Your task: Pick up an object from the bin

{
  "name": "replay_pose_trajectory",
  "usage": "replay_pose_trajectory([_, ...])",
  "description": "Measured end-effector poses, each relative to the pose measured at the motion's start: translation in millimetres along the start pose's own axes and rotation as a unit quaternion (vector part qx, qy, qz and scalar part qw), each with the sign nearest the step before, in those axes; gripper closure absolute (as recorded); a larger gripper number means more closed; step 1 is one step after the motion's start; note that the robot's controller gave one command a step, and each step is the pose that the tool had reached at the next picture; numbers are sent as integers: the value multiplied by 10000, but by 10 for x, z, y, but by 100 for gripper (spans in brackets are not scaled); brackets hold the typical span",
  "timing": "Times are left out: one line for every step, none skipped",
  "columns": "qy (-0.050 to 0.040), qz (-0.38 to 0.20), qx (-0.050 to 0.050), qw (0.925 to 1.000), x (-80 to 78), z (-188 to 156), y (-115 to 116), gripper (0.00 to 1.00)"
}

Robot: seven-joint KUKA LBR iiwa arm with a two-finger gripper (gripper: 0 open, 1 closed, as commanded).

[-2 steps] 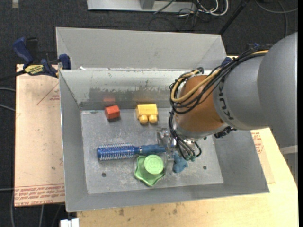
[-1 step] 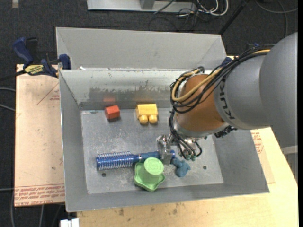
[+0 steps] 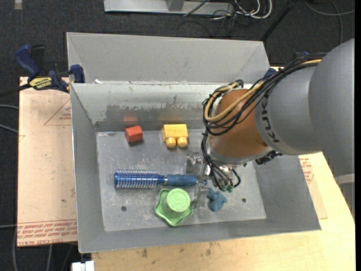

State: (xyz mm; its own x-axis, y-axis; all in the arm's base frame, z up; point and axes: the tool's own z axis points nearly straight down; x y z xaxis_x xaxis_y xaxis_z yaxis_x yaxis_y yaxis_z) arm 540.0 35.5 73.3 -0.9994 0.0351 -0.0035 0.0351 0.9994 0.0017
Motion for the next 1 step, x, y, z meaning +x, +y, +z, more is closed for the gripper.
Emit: replay_pose_trajectory([10, 1, 1, 10000, 6, 5, -1, 100])
